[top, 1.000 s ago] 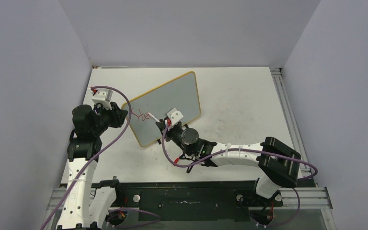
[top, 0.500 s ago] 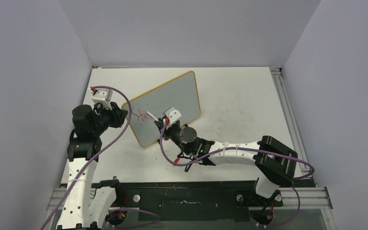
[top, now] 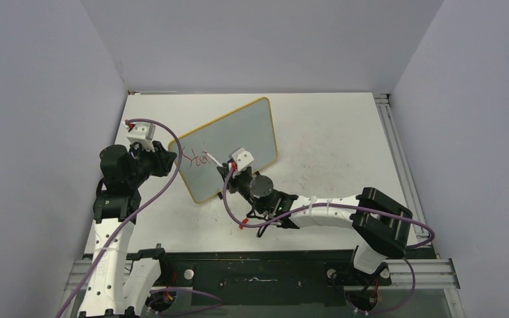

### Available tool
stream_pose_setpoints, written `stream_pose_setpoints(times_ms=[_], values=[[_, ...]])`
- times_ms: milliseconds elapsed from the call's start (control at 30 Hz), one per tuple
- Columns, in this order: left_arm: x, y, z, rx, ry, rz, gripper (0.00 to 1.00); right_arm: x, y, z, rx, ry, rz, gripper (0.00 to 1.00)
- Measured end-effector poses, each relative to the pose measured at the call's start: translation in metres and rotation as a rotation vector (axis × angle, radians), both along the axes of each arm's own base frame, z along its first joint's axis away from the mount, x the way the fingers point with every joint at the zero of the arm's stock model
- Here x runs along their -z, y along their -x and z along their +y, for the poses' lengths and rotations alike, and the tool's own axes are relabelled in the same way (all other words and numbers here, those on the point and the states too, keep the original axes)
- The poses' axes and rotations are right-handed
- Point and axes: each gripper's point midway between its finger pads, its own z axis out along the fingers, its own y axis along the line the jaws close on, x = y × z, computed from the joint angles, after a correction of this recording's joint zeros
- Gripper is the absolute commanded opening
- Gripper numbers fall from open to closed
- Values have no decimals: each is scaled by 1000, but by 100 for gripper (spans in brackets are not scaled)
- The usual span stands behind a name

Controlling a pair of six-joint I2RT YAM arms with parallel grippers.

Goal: Write a sentence on the whiteboard

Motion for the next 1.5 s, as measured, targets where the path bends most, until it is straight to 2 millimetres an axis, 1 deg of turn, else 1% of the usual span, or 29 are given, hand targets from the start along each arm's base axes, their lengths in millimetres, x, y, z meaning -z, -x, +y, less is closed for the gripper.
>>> stream_pose_setpoints(times_ms=[167, 300, 1500], values=[[0, 0, 0, 0, 0, 1, 24, 9, -3, -7, 21, 12, 14, 5], [0, 0, 0, 0, 0, 0, 24, 14, -3, -9, 23, 16, 25, 5], [0, 0, 0, 1, 1, 0, 24, 18, 8, 0, -22, 18, 40, 5]])
